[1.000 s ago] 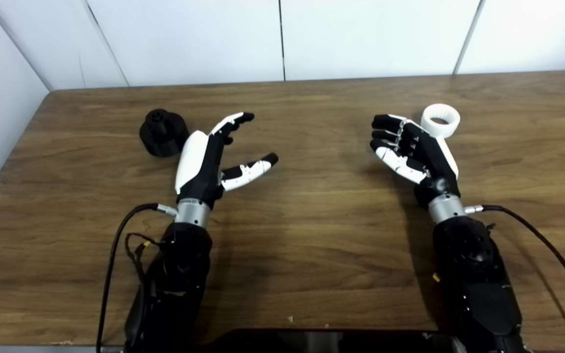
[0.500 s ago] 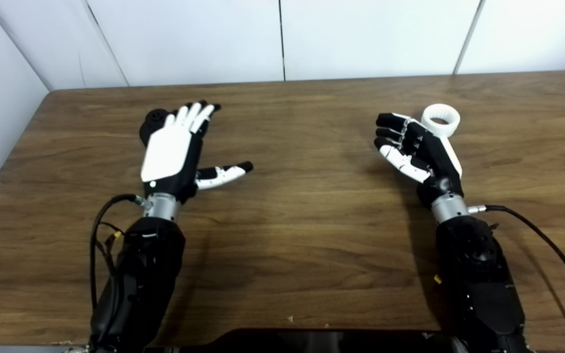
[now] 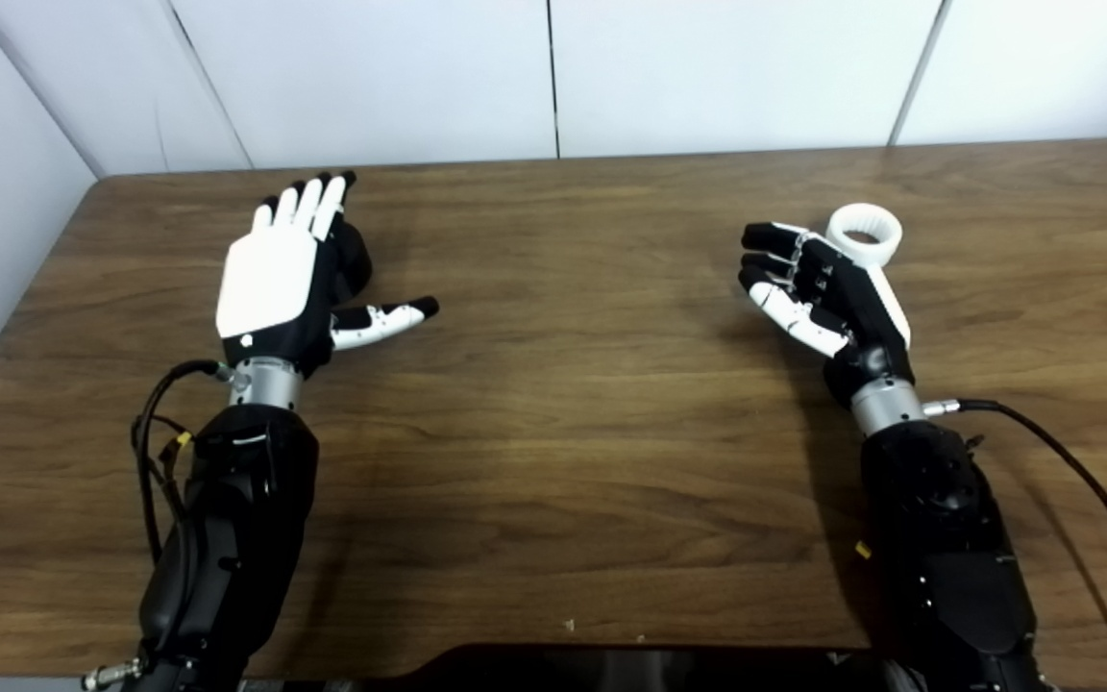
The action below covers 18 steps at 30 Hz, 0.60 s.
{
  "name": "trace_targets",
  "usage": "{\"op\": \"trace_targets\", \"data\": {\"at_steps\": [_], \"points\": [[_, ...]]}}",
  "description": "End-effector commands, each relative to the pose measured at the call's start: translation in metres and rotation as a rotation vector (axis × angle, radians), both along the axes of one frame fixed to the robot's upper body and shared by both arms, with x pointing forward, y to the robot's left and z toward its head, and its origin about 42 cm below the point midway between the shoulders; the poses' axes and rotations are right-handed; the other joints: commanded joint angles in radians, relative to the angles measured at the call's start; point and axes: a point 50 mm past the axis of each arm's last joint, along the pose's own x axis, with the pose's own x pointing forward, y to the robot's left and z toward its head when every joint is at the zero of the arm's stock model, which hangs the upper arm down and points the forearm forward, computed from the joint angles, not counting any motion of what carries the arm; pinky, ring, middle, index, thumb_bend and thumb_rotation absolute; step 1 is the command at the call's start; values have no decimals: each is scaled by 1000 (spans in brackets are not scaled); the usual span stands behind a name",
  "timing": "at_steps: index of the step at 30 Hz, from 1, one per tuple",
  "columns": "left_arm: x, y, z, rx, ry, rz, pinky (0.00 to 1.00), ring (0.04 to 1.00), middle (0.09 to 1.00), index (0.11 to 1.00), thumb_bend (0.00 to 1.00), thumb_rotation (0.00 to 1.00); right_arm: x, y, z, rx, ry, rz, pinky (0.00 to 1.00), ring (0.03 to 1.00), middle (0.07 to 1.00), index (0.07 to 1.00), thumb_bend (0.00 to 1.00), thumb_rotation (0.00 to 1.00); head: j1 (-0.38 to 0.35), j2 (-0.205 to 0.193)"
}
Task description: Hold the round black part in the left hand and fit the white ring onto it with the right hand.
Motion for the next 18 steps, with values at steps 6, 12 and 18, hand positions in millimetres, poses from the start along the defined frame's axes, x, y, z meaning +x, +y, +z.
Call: {"op": "trace_targets", "data": {"at_steps": [6, 12, 18], "points": [[16, 29, 23, 82, -65, 85, 1000, 1000, 1000, 985, 1000, 597, 10, 4, 26, -14, -98, 7, 682, 755, 761, 710, 528, 274, 3, 0], [22, 46, 22, 115, -47, 135, 1000, 1000, 1000, 942, 1000, 628, 10, 2, 24, -7, -98, 9, 682, 750, 761, 713, 527, 275, 4, -4], [27, 56, 19, 111, -40, 163, 1000, 1000, 1000, 901, 1000, 588, 10, 2, 23, -5, -98, 2, 687, 759, 758, 708, 530, 262, 3, -8]]}}
